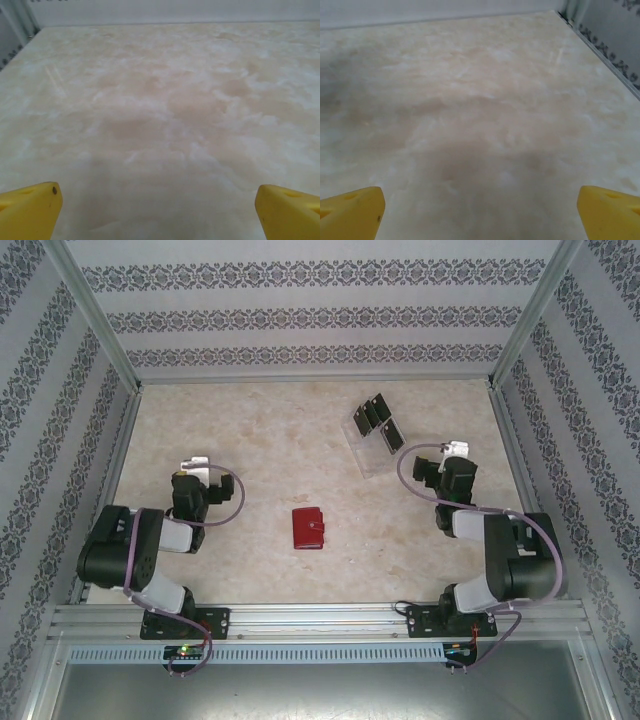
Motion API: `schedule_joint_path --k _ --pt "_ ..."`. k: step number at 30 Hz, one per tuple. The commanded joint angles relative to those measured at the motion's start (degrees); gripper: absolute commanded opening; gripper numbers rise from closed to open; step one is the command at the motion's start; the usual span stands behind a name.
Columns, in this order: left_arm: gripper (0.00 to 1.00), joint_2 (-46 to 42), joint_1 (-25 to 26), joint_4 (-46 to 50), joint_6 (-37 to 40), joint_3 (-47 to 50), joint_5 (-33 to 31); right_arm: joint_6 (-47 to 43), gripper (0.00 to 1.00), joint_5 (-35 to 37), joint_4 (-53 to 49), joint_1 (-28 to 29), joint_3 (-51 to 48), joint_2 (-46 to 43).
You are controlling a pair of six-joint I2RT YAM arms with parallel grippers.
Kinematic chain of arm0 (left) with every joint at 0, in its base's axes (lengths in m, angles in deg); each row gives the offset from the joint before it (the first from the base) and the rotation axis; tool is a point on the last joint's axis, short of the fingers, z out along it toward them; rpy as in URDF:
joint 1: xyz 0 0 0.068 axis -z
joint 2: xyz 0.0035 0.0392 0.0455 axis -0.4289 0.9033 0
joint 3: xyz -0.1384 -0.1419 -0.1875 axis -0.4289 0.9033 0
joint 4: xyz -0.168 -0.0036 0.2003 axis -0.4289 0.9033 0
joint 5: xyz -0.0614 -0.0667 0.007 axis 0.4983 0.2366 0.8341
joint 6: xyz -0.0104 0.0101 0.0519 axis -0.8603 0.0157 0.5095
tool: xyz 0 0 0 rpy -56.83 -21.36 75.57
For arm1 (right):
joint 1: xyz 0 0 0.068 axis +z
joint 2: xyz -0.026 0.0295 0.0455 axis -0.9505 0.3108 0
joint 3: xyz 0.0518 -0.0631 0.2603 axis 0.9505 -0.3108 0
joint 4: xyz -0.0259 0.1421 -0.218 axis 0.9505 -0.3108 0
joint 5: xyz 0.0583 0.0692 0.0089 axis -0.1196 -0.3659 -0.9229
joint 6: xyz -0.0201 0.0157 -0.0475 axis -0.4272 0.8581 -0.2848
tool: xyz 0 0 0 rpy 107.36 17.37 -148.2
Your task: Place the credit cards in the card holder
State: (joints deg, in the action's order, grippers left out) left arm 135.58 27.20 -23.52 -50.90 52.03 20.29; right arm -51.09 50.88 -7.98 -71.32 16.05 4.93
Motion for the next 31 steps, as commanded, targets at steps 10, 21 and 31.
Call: schedule_joint_path --k 10,21,31 --pt "1.0 0.5 -2.2 3.9 0.3 -6.4 4.1 -2.7 0.98 -3.0 8.3 0.6 -1.0 1.0" --pt "1.0 0.6 -2.3 4.5 0.2 -6.6 4.3 -3.0 0.98 -3.2 8.2 0.9 -0.9 1.2" --pt "1.0 0.6 -2.4 4.7 0.0 -6.7 4.5 -3.1 0.98 -4.1 8.0 0.8 -0.9 1.1"
